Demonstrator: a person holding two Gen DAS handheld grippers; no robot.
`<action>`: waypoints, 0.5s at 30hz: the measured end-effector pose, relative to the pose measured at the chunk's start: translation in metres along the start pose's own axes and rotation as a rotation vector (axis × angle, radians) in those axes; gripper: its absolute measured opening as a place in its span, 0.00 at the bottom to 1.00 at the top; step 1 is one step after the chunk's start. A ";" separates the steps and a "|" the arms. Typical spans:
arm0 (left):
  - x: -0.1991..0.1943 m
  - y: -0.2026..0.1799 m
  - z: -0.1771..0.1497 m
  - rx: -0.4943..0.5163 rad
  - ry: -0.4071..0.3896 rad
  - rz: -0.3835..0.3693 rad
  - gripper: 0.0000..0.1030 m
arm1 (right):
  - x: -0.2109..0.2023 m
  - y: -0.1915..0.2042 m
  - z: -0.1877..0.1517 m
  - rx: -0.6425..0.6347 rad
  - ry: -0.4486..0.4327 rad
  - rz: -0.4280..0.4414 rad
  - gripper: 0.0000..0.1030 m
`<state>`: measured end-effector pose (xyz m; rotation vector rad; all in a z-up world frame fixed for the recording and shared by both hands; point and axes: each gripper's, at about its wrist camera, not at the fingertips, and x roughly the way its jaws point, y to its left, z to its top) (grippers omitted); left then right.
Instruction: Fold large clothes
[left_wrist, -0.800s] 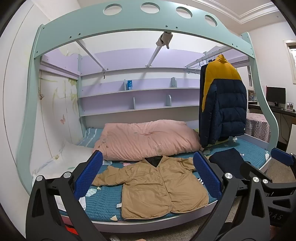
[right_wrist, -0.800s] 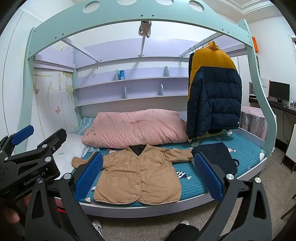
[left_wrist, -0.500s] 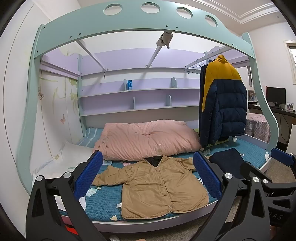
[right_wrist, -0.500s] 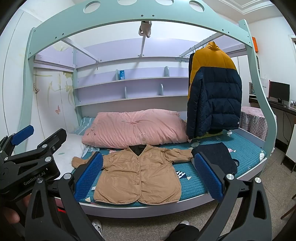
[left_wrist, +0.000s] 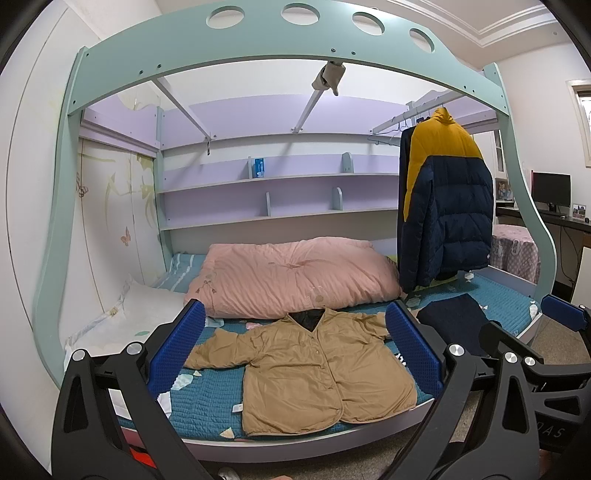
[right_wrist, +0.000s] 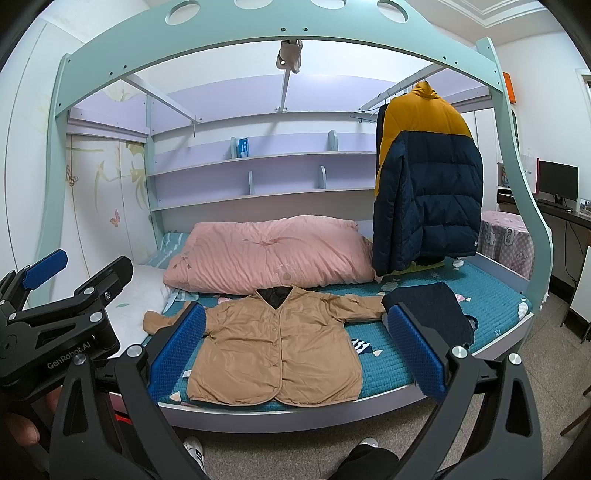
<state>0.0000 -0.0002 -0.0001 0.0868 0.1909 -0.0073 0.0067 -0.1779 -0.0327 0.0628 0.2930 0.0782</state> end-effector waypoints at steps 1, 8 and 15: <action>0.000 0.000 0.000 0.000 0.000 -0.001 0.95 | 0.000 0.000 0.000 0.001 0.000 0.000 0.93; 0.000 0.000 0.000 0.000 0.001 -0.001 0.95 | 0.001 0.000 0.000 0.001 0.001 -0.001 0.93; 0.000 0.000 0.000 0.000 0.003 -0.001 0.95 | 0.001 -0.001 0.000 0.002 0.003 0.000 0.93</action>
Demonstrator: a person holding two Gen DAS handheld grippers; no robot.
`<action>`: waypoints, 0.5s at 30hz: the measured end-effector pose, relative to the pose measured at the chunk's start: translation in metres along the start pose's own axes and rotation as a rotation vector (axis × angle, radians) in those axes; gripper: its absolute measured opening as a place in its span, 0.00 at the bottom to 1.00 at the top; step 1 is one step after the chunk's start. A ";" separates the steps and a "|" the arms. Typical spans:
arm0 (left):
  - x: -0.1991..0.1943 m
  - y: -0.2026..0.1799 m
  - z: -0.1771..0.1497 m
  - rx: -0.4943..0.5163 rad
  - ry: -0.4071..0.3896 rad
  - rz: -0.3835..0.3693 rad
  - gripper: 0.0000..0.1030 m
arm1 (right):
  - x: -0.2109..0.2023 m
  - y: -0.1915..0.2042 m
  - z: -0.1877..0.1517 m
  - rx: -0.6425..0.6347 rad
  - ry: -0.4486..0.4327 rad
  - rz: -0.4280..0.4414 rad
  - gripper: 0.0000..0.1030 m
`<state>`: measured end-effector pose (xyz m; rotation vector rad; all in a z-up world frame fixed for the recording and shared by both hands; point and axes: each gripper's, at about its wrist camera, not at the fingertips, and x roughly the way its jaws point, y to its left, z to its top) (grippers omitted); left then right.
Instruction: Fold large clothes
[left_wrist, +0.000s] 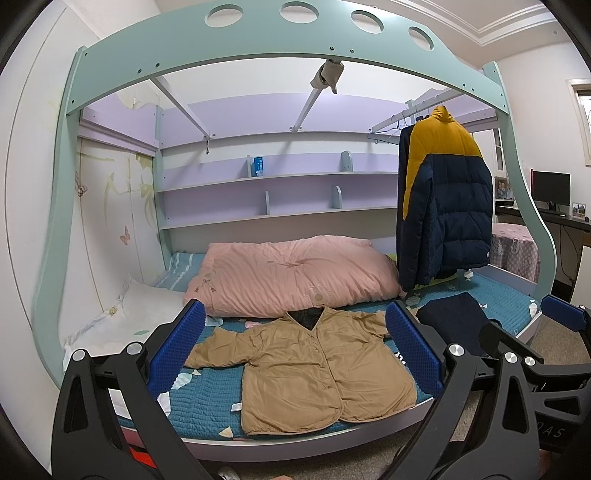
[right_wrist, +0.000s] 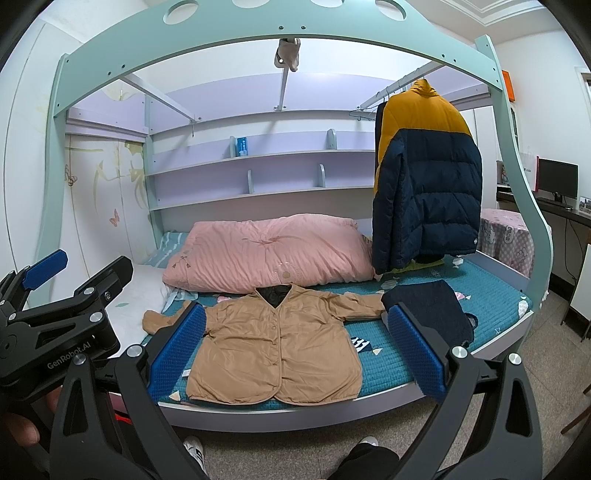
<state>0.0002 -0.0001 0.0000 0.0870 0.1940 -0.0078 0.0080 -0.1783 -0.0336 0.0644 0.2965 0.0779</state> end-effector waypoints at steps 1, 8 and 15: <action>0.000 0.000 0.000 0.000 -0.001 0.000 0.95 | 0.000 0.000 0.000 0.001 0.000 0.000 0.93; 0.000 0.000 0.000 0.000 0.001 0.000 0.95 | 0.001 0.000 0.000 0.001 0.002 0.000 0.93; 0.009 -0.002 -0.004 -0.004 0.011 -0.004 0.95 | 0.013 -0.001 -0.007 0.004 0.010 -0.001 0.93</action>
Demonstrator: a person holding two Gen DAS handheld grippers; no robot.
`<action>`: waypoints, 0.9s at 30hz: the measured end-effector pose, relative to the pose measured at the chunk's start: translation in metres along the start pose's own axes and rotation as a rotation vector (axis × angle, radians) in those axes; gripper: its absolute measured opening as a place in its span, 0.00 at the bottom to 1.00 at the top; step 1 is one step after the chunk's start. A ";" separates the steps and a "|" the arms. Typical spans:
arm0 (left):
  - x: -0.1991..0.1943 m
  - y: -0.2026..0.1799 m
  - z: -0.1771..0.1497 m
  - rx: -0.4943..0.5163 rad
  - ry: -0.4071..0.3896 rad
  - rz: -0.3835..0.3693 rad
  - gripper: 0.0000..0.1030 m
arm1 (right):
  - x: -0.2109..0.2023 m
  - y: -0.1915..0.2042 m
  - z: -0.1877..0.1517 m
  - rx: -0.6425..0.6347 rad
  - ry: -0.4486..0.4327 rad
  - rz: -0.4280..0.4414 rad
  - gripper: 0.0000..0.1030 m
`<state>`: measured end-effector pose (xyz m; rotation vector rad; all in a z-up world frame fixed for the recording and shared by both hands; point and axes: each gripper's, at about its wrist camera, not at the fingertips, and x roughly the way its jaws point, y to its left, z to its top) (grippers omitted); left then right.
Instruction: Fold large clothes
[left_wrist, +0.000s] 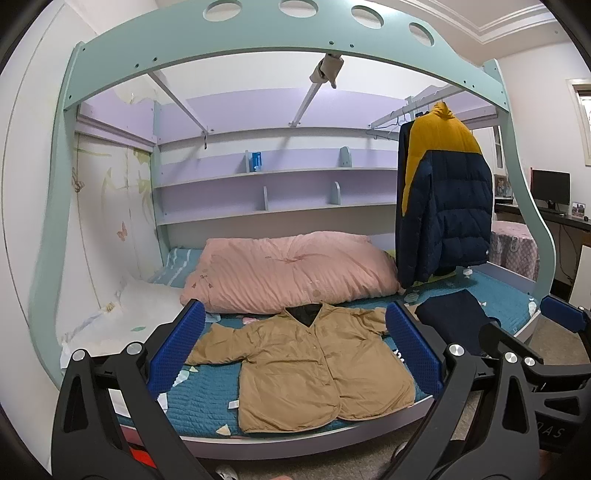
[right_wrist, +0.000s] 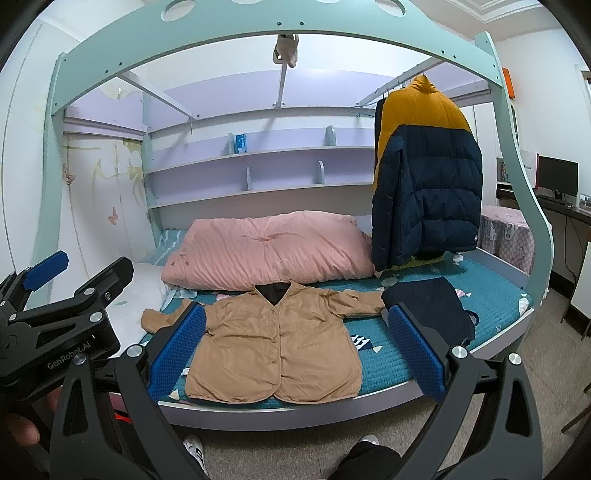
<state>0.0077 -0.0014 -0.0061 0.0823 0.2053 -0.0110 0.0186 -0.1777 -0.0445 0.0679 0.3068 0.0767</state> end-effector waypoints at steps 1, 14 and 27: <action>0.006 -0.004 -0.002 -0.002 0.002 0.000 0.95 | 0.003 -0.001 0.001 -0.001 0.001 -0.001 0.93; 0.072 -0.015 -0.018 0.019 0.023 0.004 0.95 | 0.066 -0.015 0.001 0.003 0.051 -0.013 0.93; 0.195 0.012 -0.033 -0.012 0.183 0.035 0.95 | 0.181 0.001 0.001 -0.013 0.182 0.026 0.93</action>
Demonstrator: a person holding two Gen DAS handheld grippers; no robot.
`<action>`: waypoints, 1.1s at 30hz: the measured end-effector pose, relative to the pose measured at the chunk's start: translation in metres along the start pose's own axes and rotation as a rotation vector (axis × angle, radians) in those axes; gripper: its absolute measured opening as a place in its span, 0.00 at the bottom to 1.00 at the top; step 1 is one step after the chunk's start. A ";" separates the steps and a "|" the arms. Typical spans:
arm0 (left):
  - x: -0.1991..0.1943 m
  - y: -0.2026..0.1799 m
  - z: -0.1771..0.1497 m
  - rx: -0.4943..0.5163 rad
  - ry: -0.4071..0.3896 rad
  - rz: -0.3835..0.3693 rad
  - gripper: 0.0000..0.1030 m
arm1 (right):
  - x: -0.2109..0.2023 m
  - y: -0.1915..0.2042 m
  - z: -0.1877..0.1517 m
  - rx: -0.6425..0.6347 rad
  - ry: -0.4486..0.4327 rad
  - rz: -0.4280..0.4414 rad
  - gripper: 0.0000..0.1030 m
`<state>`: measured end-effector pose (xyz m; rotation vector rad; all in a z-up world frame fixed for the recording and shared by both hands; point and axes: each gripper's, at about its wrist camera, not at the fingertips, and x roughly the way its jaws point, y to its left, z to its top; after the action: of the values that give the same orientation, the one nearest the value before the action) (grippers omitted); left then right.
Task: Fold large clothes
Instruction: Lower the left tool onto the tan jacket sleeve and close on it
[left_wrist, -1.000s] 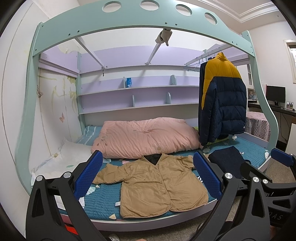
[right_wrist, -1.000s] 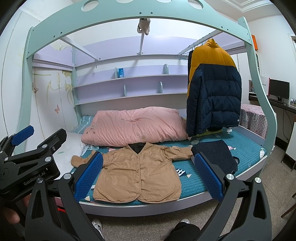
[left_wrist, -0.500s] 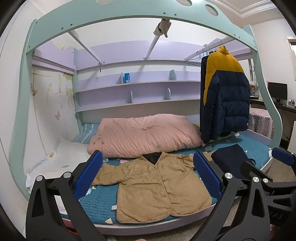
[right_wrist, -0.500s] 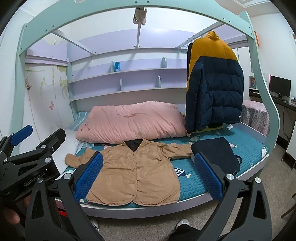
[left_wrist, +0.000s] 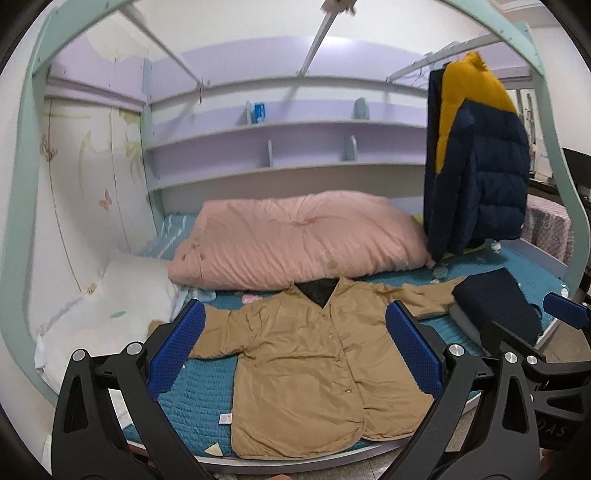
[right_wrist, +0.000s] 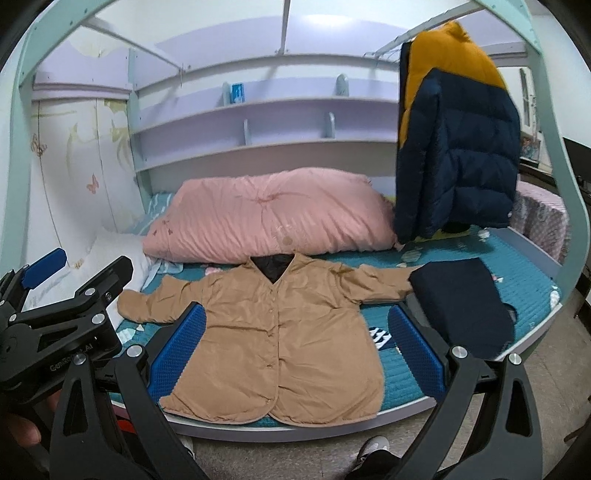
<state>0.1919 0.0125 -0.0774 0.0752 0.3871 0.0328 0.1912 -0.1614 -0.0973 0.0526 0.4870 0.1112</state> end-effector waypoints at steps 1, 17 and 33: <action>0.009 0.003 0.000 -0.009 0.015 0.000 0.95 | 0.008 0.002 0.001 -0.002 0.007 0.004 0.93; 0.160 0.071 -0.007 -0.137 0.222 0.068 0.95 | 0.156 0.053 0.026 -0.097 0.159 0.097 0.93; 0.317 0.280 -0.119 -0.407 0.523 0.235 0.95 | 0.360 0.154 -0.020 -0.192 0.426 0.284 0.53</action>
<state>0.4350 0.3142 -0.2845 -0.2970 0.8849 0.3674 0.4831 0.0344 -0.2702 -0.0930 0.8912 0.4530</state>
